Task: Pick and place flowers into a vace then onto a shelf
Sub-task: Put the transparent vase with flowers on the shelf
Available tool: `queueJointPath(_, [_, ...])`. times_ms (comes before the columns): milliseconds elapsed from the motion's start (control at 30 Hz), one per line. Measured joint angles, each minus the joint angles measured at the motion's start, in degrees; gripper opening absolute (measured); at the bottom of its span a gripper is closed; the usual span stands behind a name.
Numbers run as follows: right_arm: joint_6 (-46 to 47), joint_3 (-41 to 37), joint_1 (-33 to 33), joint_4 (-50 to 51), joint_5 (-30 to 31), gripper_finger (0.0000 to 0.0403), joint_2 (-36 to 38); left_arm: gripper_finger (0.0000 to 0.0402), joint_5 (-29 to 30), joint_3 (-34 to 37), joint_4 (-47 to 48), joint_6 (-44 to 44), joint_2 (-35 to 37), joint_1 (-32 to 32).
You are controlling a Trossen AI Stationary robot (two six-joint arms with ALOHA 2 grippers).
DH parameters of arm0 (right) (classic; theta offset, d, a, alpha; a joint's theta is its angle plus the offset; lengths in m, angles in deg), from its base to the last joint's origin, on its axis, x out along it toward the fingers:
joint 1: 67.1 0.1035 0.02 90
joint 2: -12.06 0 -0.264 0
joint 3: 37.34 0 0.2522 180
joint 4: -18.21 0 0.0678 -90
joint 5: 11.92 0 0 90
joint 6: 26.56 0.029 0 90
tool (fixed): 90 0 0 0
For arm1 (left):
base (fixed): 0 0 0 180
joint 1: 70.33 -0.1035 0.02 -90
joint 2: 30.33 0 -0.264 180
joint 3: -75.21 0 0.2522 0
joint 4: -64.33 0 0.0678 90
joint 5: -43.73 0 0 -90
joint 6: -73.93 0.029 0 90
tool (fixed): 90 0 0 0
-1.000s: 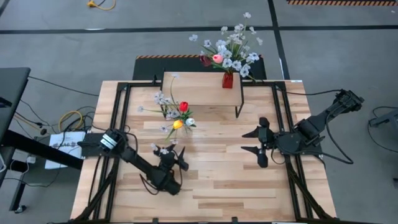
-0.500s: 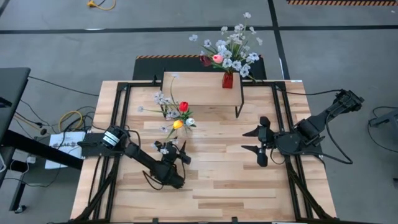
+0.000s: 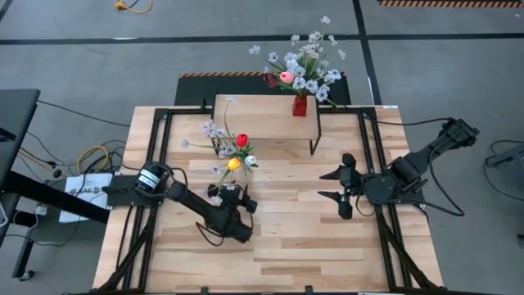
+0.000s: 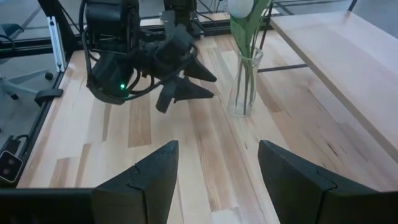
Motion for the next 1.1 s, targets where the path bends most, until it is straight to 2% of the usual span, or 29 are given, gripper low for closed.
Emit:
queueJointPath(167, [0.0,0.0,0.0,0.0,0.0,0.0214,0.0,0.0219,1.3,-0.1,-3.6,9.0,0.0,-0.2])
queueJointPath(333, [0.0,0.0,0.1,-0.1,0.0,0.0214,0.0,0.0219,0.7,-0.1,-3.8,13.6,0.0,-0.2])
queueJointPath(567, [0.0,0.0,0.1,-0.4,0.0,0.0212,0.0,0.0219,-7.6,0.0,-4.6,11.0,0.0,-0.8])
queueJointPath(800, [0.0,0.0,0.1,-0.4,0.0,0.0203,0.0,0.0219,-8.8,0.0,-9.3,14.7,-0.1,-0.4])
queueJointPath(867, [0.0,0.0,0.1,-0.4,0.0,0.0200,0.0,0.0219,-7.8,0.0,-9.7,15.2,-0.1,0.0])
queueJointPath(1100, [0.0,0.0,0.1,-1.0,-0.3,0.0193,0.0,0.0220,1.4,0.0,-9.7,12.1,-0.1,2.4])
